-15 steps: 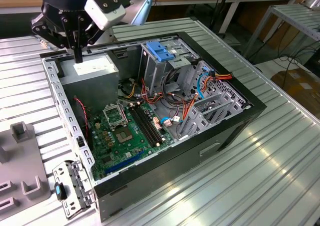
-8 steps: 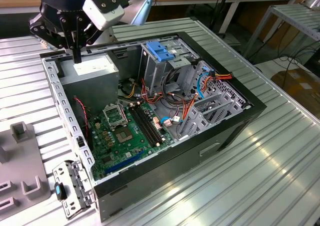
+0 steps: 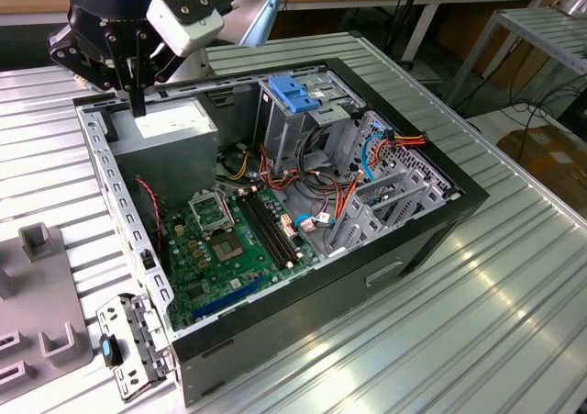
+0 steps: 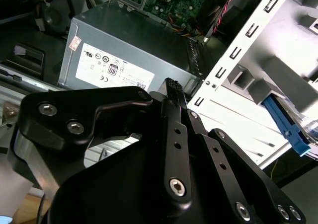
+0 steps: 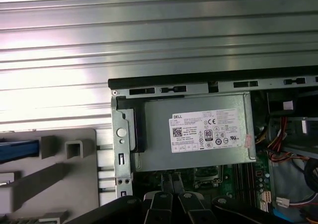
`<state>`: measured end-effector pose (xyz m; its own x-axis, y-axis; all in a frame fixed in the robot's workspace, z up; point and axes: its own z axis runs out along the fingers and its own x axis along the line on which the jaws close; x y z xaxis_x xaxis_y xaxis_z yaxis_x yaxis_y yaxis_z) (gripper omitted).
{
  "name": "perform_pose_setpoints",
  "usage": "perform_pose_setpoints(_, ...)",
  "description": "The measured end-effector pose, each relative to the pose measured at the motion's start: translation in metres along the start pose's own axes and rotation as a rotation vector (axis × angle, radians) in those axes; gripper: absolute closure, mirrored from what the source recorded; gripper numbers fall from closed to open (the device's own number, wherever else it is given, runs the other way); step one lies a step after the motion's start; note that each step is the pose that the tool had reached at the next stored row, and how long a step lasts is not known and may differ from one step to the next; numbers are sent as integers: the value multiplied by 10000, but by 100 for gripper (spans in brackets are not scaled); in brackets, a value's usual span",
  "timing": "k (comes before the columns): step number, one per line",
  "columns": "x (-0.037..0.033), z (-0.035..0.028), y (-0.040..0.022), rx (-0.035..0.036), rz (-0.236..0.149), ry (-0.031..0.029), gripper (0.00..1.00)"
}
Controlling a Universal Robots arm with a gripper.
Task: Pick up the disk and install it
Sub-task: 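Reach for the disk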
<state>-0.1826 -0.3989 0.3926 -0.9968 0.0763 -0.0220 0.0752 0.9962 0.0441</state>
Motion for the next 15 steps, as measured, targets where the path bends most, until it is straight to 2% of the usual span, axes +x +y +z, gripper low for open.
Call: perform_pose_setpoints(15, 82, 0, -6, -1, -1, 4, 89)
